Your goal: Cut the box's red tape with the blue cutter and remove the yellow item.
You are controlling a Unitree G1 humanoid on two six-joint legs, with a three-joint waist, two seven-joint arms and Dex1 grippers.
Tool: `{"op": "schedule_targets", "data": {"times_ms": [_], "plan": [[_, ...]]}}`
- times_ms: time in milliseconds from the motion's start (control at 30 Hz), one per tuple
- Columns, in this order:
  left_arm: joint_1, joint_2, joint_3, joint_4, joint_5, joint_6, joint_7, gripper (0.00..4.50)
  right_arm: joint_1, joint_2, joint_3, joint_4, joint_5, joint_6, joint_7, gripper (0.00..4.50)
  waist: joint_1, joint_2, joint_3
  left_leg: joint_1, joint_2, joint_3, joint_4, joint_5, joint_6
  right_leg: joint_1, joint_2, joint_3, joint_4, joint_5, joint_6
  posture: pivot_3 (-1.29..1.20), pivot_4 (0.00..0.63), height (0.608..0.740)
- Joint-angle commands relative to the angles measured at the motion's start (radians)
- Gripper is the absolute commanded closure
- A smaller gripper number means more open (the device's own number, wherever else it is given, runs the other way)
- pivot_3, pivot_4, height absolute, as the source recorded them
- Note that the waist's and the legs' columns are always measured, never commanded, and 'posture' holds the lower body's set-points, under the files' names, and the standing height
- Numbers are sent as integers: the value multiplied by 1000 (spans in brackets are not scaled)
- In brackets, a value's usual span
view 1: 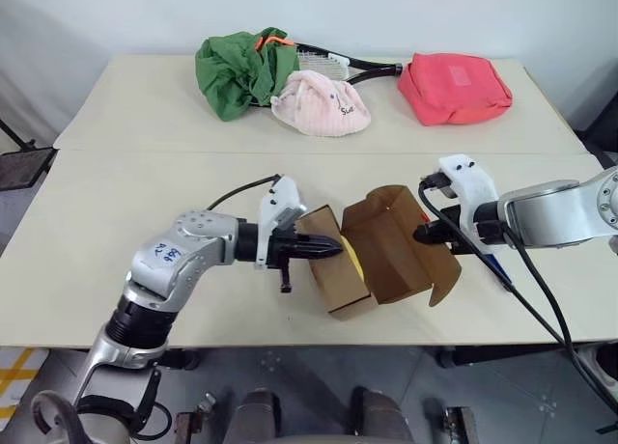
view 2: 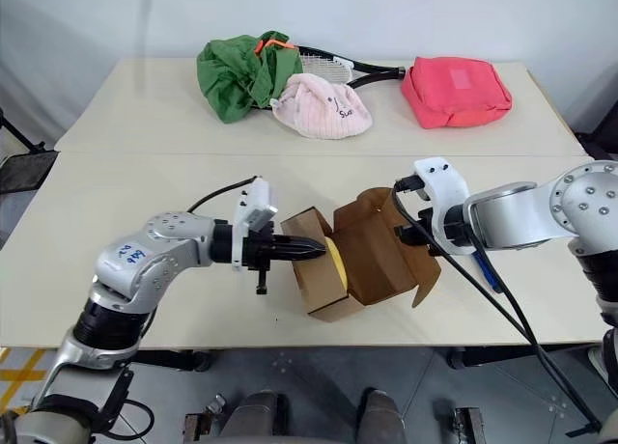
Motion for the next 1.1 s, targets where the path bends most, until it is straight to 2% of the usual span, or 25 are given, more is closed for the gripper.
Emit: {"op": "schedule_targets", "data": {"times_ms": [33,200,467,767,1100], "plan": [[65,79,9,10,6,35,-29,4500,-11,-34,-52,-23,14,5,10,4419,0,0,0,0,0,0,0,0,0,0,0,0,0,0,0,0,150,740],[110,129,26,-29,-26,54,-49,4500,-33,-40,-63,-32,14,12,23,4419,7,0,0,0,0,0,0,0,0,1,0,0,0,0,0,0,150,740],[126,102,12,-47,-26,83,-8,4500,-37,-39,-47,-79,14,14,24,4419,20,0,0,-1,0,0,0,0,1,1,0,0,-2,1,0,0,150,740],[134,93,22,-45,-21,82,25,4500,-32,-25,-6,-193,14,-22,-59,4419,14,0,0,-1,0,1,0,0,1,0,0,0,-2,1,0,0,150,740],[157,94,16,-45,-19,85,38,4500,41,8,19,-271,14,-102,-150,4419,2,0,0,-1,0,1,0,0,1,0,0,0,-2,1,0,0,150,740]]}}
